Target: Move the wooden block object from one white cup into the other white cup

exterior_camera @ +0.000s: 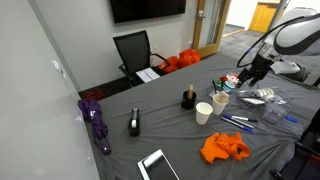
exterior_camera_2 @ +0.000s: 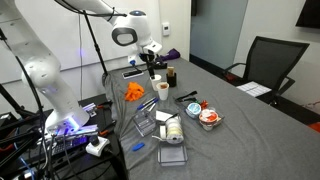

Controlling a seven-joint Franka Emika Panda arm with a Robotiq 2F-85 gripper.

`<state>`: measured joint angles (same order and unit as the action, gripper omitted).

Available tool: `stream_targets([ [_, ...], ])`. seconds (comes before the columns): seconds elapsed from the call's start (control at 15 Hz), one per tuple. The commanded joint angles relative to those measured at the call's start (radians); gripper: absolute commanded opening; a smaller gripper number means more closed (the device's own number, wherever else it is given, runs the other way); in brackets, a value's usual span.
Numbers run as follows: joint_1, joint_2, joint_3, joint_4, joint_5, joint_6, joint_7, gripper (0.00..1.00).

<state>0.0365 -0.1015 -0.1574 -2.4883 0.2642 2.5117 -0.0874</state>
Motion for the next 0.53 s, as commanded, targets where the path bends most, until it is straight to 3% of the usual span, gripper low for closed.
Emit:
stream_targets([
  [0.0,-0.017,0.138,0.043,0.087,0.059,0.019,-0.013,1.0],
  [0.47,-0.041,0.316,0.089,0.252,0.033,-0.008,0.021,1.0],
])
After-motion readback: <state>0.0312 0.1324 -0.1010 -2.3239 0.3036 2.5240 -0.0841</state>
